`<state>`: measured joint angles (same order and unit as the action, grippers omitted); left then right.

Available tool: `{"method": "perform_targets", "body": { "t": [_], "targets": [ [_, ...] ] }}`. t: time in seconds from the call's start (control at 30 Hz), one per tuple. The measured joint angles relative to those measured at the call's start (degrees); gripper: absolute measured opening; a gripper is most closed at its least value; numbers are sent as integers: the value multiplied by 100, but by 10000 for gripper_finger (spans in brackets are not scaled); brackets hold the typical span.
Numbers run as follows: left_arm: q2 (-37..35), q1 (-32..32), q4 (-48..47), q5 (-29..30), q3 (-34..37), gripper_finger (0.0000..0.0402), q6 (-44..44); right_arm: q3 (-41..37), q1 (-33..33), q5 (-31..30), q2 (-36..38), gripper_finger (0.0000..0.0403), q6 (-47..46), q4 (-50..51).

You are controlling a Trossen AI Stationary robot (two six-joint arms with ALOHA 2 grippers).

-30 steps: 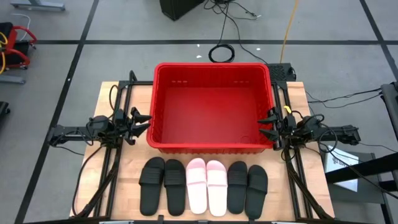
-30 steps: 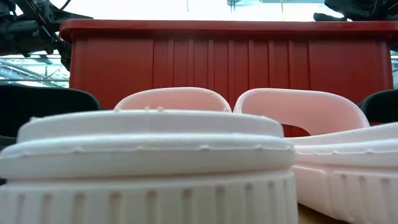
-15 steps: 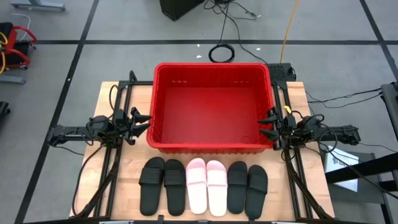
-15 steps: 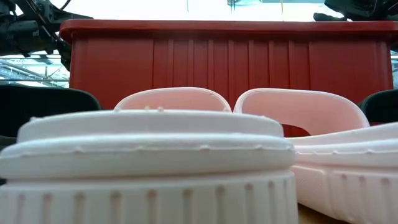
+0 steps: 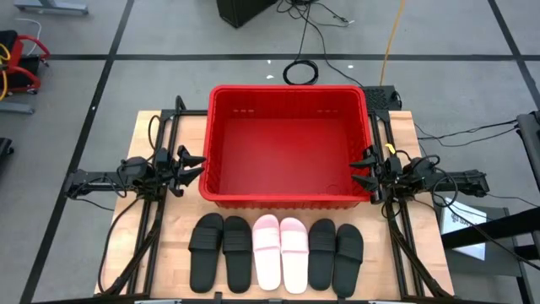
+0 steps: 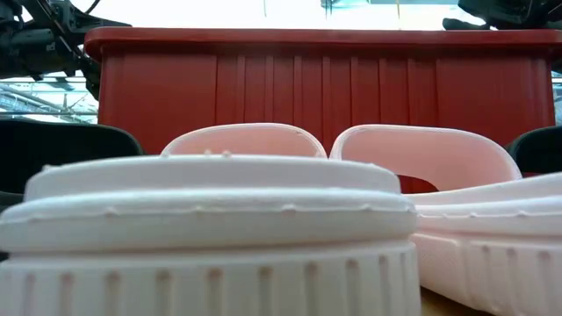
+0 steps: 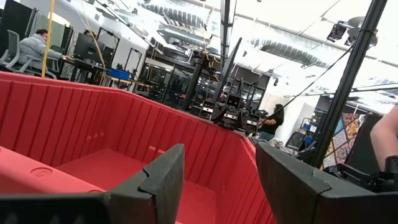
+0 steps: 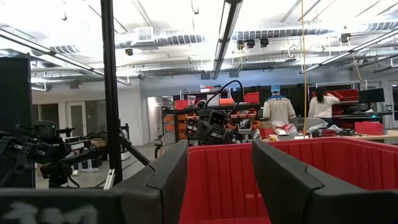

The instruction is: Pick and place slides into bin

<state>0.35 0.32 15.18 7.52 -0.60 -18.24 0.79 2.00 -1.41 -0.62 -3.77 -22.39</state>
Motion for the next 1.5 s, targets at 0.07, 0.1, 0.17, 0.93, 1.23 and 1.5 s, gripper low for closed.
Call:
{"method": "perform_targets", "body": {
  "t": [0.07, 0.1, 0.17, 0.93, 1.23, 1.5],
  "targets": [
    [-1, 2, 0, -1, 0, 202, 0, -1, -1, 1, 1, 167, -1, -1],
    [-1, 2, 0, 1, -2, 202, 0, -1, 0, 0, 0, 167, -2, -1],
    [0, 2, -2, -1, -1, 202, 0, -1, -1, 0, 1, 167, -1, -1],
    [1, 1, 0, -1, 0, 202, 0, 0, -2, 0, 0, 167, -1000, -52],
    [-1, 2, 11, 1, 0, 202, -14, -1, 0, 0, 0, 167, -1661, -1327],
    [1, 2, 151, 2, -2, 202, -1028, -3, -2, -40, 0, 167, -1628, -2335]
  ]
}}
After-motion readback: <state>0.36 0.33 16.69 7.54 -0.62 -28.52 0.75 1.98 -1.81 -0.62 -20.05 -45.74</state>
